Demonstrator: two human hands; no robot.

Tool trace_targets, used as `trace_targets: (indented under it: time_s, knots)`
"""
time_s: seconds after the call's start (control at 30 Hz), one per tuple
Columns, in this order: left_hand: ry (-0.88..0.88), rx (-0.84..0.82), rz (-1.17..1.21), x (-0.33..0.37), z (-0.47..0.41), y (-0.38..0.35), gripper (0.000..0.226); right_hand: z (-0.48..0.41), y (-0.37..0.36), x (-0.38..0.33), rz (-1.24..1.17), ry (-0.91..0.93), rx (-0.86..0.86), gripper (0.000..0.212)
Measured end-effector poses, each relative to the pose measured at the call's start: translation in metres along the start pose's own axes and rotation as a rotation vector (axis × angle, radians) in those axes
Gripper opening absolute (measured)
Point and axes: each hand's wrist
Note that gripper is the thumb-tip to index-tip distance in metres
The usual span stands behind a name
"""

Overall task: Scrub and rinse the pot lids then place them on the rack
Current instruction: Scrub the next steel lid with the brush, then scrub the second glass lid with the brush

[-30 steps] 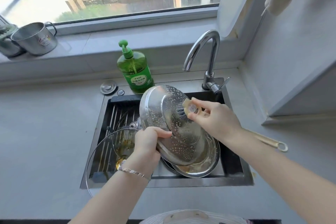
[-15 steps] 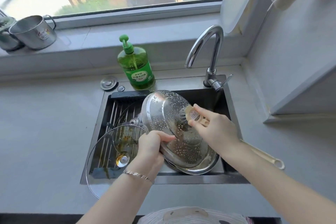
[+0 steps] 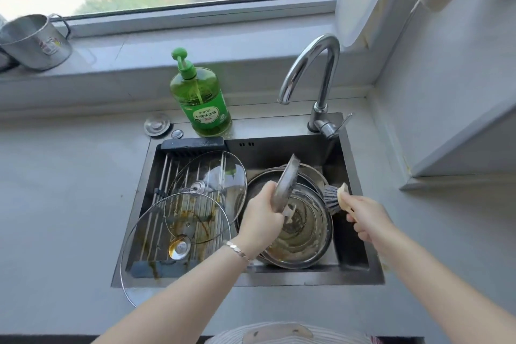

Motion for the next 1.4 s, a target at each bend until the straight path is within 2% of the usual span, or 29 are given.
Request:
trace_targets:
  time_s: [0.13,0.23,0.33,0.47,0.57,0.63,0.8,0.9,1.0,1.1,1.17,1.3,1.4]
  knots:
    - [-0.073,-0.097,-0.340,-0.012,-0.028,-0.048,0.017,-0.009,0.019,-0.001,-0.025,0.017,0.051,0.044]
    - [-0.032,-0.181,-0.443,-0.023,-0.037,-0.073,0.021,-0.010,0.025,-0.007,-0.014,0.034,0.057,0.035]
    - [0.093,-0.258,-0.380,-0.035,-0.039,-0.089,0.012,-0.016,0.026,-0.013,-0.022,0.048,0.050,0.030]
    - [0.214,-0.296,-0.382,-0.047,-0.047,-0.092,0.019,-0.024,0.019,-0.019,0.030,0.061,0.032,0.028]
    - [0.285,-0.321,-0.338,-0.055,-0.057,-0.091,0.011,-0.026,0.010,-0.023,0.047,0.078,0.003,0.026]
    - [0.345,-0.347,-0.290,-0.061,-0.062,-0.091,0.016,-0.028,0.004,-0.025,0.083,0.090,-0.008,0.030]
    - [0.480,-0.409,-0.034,-0.067,-0.067,-0.082,0.021,-0.029,-0.009,-0.029,0.112,0.122,-0.025,0.033]
    - [0.464,-0.392,0.051,-0.054,-0.066,-0.058,0.016,-0.028,-0.021,-0.033,0.128,0.135,-0.040,0.034]
    - [0.272,-0.269,0.044,-0.034,-0.071,-0.014,0.016,-0.024,-0.038,-0.044,0.128,0.148,-0.099,0.034]
    - [0.117,-0.029,0.051,-0.015,-0.081,0.046,0.017,-0.015,-0.064,-0.064,0.100,0.174,-0.172,0.028]
    - [0.038,0.139,0.052,-0.001,-0.088,0.090,0.020,-0.013,-0.086,-0.082,0.089,0.183,-0.232,0.034]
    - [-0.156,0.405,-0.129,0.021,-0.108,0.166,0.026,-0.016,-0.135,-0.122,0.061,0.146,-0.318,0.036]
    - [-0.239,0.506,-0.248,0.033,-0.130,0.207,0.031,-0.018,-0.165,-0.150,0.074,0.148,-0.367,0.041]
Point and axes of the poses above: each hand's wrist, its own z-axis away from the middle knuckle, its own y-axis out of the back of the hand, x = y × z, and after that the axes turned 1 degree about -z, right-handed
